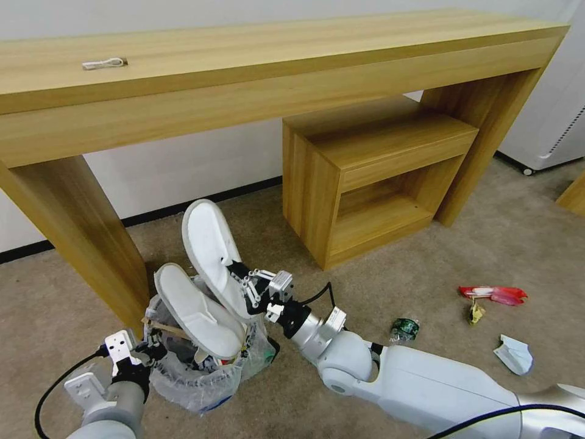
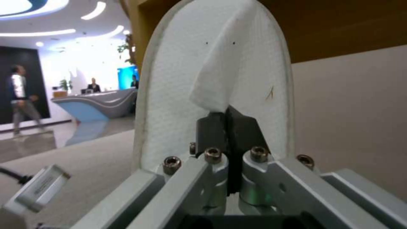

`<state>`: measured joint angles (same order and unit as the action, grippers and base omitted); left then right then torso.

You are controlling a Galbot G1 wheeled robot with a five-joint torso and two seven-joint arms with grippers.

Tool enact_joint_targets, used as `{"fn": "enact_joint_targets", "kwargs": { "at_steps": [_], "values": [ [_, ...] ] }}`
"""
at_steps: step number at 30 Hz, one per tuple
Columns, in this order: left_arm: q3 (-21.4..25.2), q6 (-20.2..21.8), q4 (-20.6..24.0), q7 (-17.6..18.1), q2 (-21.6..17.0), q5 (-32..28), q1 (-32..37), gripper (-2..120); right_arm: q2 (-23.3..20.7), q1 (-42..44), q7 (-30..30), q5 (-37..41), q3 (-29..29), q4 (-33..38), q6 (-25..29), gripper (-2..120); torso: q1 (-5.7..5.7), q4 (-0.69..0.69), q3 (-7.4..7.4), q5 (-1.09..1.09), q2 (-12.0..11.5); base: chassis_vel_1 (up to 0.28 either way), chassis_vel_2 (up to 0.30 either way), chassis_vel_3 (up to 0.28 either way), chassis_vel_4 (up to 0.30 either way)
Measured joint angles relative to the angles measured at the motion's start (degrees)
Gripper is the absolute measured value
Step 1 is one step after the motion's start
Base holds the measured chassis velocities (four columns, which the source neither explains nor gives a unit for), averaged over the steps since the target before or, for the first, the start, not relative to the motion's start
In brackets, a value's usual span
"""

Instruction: Pick up the trash bin and place the garbage on the floor into it.

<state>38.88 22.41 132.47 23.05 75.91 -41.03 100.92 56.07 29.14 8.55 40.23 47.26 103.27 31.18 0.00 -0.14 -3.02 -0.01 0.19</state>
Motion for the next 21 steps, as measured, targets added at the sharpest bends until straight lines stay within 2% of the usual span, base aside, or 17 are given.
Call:
{"fn": "enact_joint_targets", "kwargs": {
  "at_steps": [21],
  "values": [
    [-0.1,0.2,3.3,-0.2,0.6,0.5,2.5,1,4.4,-0.3,-2.6,-2.9,3.5,-6.5,3.0,0,0.0,0.0,0.0,0.0,0.0,0.0,0.0,0.0,0.0]
  ]
}}
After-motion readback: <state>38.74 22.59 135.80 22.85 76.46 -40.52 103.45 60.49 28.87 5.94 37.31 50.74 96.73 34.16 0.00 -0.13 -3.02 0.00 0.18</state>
